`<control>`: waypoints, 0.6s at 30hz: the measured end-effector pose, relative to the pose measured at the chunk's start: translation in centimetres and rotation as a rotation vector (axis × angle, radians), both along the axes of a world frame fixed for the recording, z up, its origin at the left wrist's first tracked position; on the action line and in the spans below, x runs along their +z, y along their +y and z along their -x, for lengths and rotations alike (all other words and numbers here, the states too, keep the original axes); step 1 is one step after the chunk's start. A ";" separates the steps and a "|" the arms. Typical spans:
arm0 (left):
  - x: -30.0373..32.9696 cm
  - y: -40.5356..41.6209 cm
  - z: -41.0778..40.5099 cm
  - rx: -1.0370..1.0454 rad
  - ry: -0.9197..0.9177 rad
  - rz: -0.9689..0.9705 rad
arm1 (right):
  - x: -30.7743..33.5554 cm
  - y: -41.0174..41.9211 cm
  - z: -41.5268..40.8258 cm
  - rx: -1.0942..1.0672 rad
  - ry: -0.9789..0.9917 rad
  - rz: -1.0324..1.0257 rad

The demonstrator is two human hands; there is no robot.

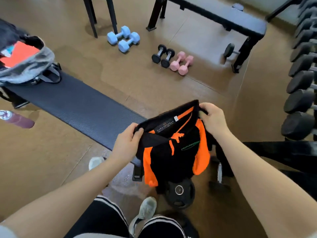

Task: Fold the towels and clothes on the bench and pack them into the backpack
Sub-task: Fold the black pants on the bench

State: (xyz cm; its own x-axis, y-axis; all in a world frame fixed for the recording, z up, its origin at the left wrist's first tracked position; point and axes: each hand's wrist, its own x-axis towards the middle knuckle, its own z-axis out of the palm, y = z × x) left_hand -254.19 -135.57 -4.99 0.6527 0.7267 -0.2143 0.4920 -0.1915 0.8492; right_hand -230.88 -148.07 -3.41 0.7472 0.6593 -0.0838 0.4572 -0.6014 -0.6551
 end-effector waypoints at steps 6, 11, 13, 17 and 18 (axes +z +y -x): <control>-9.9 13.9 1.9 0.207 0.115 0.028 | -10.7 20.5 1.3 0.140 -0.051 0.062; -19.6 28.0 6.4 0.217 0.248 0.071 | -21.7 37.5 5.5 0.207 0.022 0.197; -22.9 33.4 8.2 0.259 0.256 0.100 | -25.5 44.3 7.1 0.284 0.031 0.255; -27.4 42.8 11.6 0.390 0.334 0.165 | -30.7 55.1 11.1 0.390 0.039 0.282; -28.1 44.8 12.4 0.413 0.351 0.157 | -31.5 57.3 11.9 0.405 0.043 0.288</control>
